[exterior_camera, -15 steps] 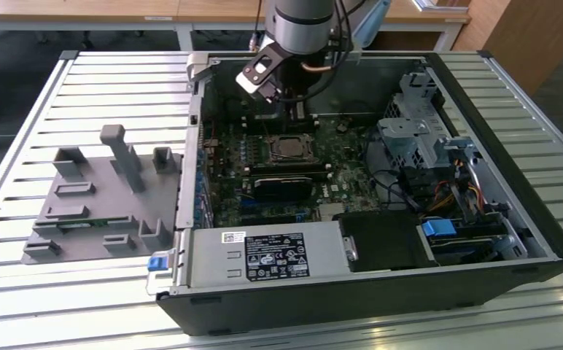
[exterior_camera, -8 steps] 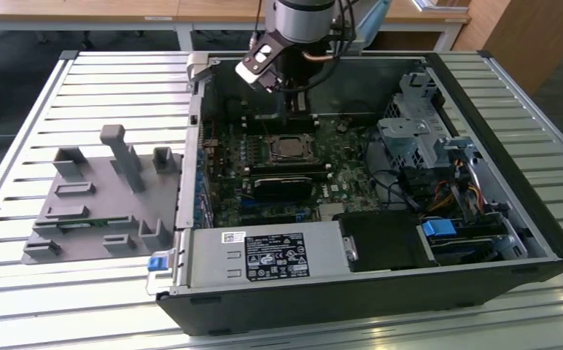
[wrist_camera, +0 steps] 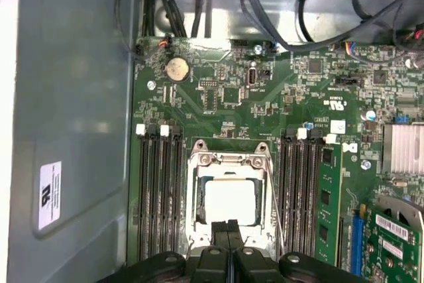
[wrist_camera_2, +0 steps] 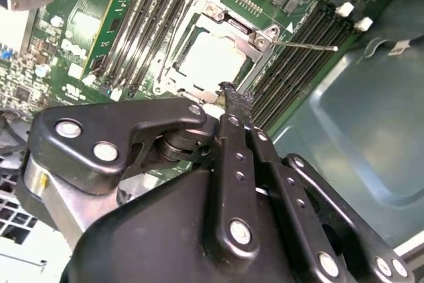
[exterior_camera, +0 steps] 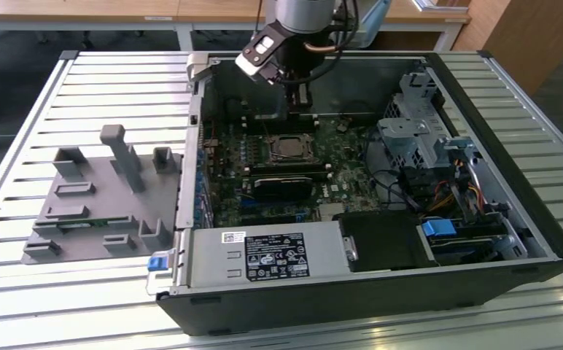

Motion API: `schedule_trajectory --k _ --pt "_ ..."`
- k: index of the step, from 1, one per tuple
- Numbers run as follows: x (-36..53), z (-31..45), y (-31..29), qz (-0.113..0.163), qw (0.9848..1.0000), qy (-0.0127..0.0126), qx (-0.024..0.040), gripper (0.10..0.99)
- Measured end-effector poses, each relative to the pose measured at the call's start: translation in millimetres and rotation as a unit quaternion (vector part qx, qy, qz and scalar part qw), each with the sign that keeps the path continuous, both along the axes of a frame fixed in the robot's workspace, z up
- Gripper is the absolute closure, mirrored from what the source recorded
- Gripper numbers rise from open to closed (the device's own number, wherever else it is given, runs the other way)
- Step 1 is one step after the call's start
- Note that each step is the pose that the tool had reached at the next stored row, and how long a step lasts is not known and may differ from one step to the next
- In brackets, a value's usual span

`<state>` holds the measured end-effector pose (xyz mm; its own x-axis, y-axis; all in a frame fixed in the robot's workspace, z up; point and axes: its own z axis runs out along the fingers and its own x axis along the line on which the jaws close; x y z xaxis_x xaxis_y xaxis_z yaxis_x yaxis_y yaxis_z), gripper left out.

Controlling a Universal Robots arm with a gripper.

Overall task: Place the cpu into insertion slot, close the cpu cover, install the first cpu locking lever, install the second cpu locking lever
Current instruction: 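Install the first cpu locking lever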

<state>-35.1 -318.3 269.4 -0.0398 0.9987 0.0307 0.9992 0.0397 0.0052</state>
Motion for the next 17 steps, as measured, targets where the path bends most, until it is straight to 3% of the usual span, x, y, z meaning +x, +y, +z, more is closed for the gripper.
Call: schedule_trajectory --k 4,8,12,17 --pt "0.0 0.1 0.0 0.036 0.9994 0.0001 -0.0002 0.980" --pt "0.0 0.1 0.0 0.072 0.9974 0.0001 -0.0002 0.980" --pt "0.0 0.0 0.0 0.108 0.9941 0.0001 -0.0003 0.980" --pt "0.0 0.0 0.0 0.152 0.9884 0.0002 -0.0016 0.980"
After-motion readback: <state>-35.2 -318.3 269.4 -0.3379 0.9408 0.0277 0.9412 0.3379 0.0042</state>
